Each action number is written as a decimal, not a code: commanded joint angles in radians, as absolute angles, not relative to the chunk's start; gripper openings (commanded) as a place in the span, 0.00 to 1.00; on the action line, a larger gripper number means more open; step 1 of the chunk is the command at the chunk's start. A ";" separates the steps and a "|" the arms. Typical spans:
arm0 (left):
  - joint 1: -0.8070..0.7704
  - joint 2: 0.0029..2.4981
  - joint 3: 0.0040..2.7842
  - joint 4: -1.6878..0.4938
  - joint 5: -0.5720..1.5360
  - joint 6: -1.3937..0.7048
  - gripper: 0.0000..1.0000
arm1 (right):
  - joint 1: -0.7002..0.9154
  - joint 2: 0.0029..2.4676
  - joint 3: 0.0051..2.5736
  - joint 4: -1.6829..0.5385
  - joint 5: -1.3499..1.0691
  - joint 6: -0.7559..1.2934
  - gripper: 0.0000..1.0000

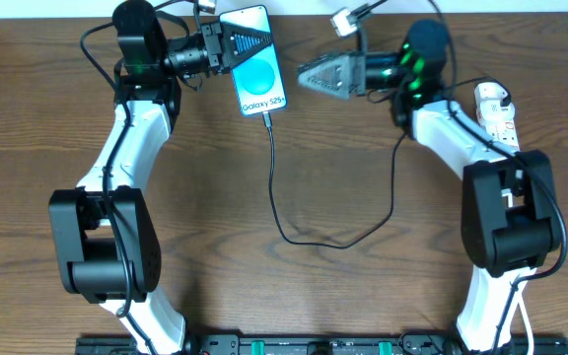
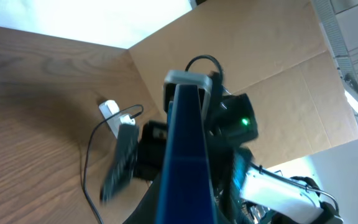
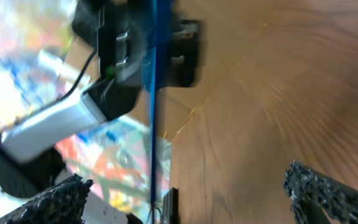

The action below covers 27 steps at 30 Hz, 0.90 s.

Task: Plug charger to phone and switch on socket
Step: 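Open the right gripper and withdraw it up and right from the phone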

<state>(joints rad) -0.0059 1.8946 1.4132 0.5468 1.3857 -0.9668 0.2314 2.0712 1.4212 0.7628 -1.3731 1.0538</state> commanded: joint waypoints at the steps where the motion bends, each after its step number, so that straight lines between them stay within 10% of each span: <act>1: 0.000 1.880 1.411 0.554 1.406 -0.949 0.08 | 0.181 2.078 1.431 0.643 -1.312 1.017 0.99; 13: 0.000 1.880 1.411 0.555 1.406 -0.935 0.07 | 0.108 2.068 1.430 -0.280 -0.954 0.628 0.97; 27: -0.001 1.884 1.411 0.310 1.371 -0.768 0.07 | 0.073 1.778 1.431 -0.537 -0.347 0.559 0.99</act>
<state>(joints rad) -0.0036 1.8946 1.4113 0.4168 1.3819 -0.8974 0.0666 1.8854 1.4239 -0.5274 -0.5632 0.5953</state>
